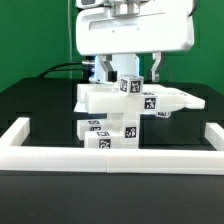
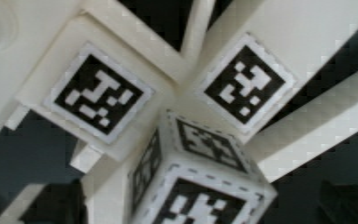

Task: Assemble chair

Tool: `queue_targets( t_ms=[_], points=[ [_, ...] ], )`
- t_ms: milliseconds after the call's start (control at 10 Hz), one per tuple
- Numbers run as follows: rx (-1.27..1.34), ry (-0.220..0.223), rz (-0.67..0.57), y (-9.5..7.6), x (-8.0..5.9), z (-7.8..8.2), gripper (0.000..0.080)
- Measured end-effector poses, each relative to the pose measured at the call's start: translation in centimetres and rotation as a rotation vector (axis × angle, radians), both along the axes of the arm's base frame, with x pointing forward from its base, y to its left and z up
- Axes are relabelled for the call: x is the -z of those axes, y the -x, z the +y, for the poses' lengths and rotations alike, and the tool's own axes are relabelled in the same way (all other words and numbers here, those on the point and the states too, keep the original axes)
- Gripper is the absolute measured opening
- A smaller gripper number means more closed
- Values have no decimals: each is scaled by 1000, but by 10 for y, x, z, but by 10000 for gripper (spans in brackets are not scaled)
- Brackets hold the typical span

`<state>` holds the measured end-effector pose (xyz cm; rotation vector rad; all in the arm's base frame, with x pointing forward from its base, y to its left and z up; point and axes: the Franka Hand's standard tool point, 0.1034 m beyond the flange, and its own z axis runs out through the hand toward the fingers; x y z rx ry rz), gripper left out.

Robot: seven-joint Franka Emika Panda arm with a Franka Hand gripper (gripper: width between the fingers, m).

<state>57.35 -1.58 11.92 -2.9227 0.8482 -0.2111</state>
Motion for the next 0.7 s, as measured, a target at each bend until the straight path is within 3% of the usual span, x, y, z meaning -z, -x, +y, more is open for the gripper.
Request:
queue_targets(
  t_ms=[700],
  points=[
    [-630, 104, -32, 0, -2, -4, 648]
  ],
)
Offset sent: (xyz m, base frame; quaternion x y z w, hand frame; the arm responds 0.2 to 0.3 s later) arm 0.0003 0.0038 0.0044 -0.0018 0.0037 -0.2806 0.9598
